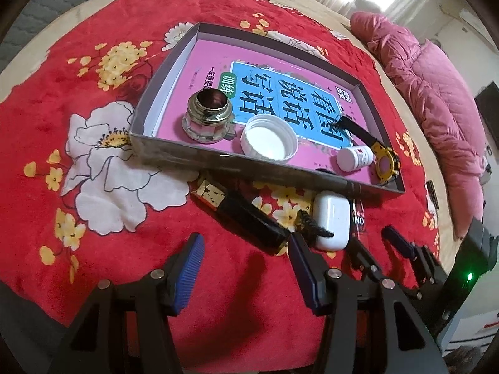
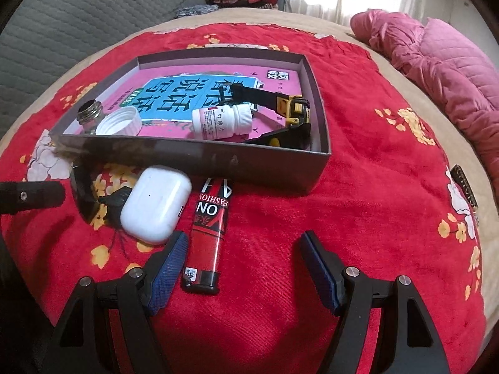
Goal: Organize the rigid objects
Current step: 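Move left tool toward the white earbud case while right tool approaches the red lighter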
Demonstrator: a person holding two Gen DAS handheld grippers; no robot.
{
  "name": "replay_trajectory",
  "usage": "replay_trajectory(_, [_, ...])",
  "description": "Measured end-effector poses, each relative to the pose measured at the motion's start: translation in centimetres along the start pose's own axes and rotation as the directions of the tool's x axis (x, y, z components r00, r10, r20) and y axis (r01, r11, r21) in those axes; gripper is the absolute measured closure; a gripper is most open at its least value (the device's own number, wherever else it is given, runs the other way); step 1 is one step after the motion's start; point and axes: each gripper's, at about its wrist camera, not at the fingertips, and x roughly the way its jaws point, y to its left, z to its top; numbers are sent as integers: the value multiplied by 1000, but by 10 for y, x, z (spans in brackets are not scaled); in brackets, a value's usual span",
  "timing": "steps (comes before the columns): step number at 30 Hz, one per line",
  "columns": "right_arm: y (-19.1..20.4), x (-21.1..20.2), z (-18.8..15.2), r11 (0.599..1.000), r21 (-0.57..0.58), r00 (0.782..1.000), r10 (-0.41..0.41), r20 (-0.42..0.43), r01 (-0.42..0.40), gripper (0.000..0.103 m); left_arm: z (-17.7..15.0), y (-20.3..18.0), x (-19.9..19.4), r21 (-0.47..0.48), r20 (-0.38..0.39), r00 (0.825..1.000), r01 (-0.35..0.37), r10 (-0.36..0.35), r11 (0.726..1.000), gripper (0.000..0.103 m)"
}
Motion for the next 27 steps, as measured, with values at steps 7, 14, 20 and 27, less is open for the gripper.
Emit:
replay_trajectory(7, [0, 2, 2, 1000, -2, 1000, 1, 4, -1, 28, 10, 4, 15, -82, -26, 1000, 0, -3, 997, 48])
replay_trajectory(14, [3, 5, 3, 1000, -16, 1000, -4, 5, 4, 28, 16, 9, 27, -143, -42, 999, -24, 18, 989, 48])
replay_trajectory(20, [6, 8, 4, 1000, -29, 1000, -12, 1, 12, 28, 20, 9, 36, -178, -58, 998, -49, 40, 983, 48])
replay_trajectory(27, [7, 9, 2, 999, -36, 1000, -16, -8, 16, 28, 26, 10, 45, -207, -81, 996, -64, 48, 976, 48])
